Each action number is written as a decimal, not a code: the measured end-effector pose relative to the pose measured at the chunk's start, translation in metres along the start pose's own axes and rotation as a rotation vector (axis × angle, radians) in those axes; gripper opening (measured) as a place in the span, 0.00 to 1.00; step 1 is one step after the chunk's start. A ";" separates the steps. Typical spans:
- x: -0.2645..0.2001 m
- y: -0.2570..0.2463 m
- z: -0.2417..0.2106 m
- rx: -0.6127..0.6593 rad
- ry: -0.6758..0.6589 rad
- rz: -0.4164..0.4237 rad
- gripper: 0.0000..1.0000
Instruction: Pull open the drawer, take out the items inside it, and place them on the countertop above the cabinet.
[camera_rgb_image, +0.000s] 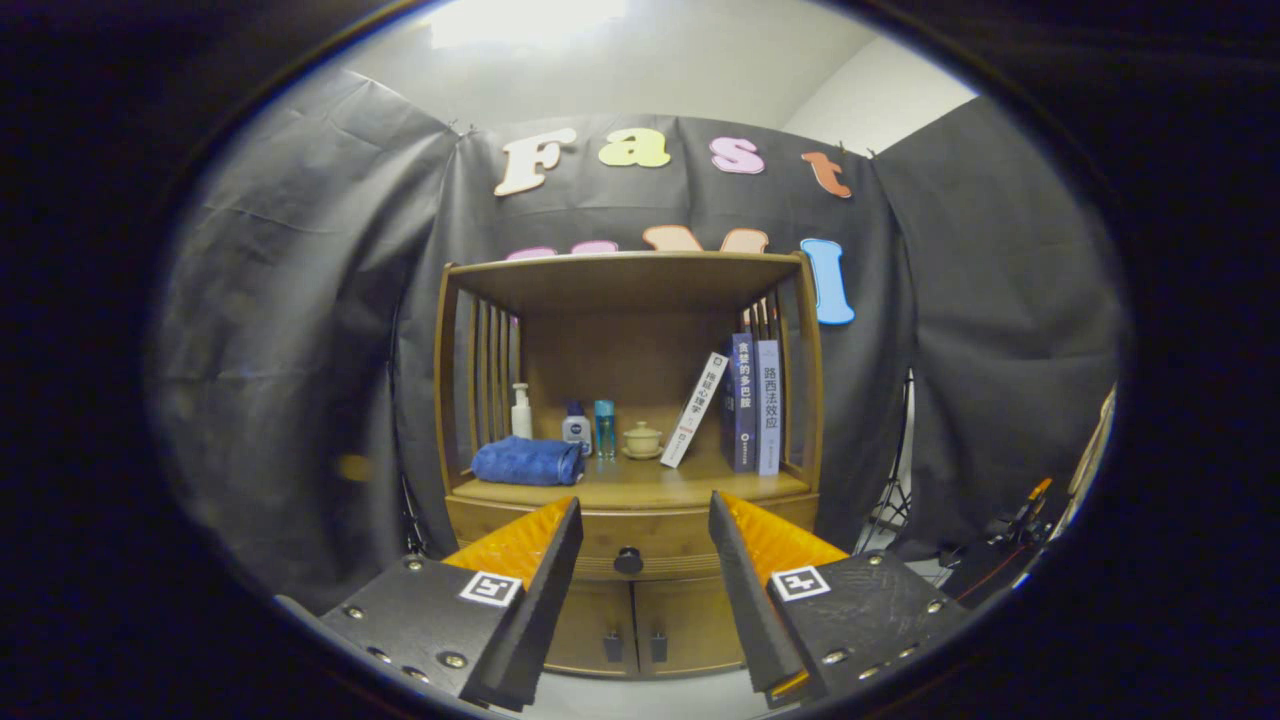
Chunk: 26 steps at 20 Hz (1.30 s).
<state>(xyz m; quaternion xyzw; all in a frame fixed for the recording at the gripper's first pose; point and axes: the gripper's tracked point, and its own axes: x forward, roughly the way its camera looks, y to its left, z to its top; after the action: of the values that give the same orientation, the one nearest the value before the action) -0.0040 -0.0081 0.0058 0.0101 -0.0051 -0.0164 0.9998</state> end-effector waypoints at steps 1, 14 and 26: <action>0.001 0.000 -0.002 0.002 0.003 -0.002 0.76; 0.095 0.002 -0.081 0.044 0.138 -0.052 0.76; 0.204 0.021 -0.207 0.057 0.382 0.017 0.67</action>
<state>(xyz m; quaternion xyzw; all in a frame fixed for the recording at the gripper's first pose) 0.2028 0.0100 -0.1983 0.0415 0.1845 -0.0057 0.9819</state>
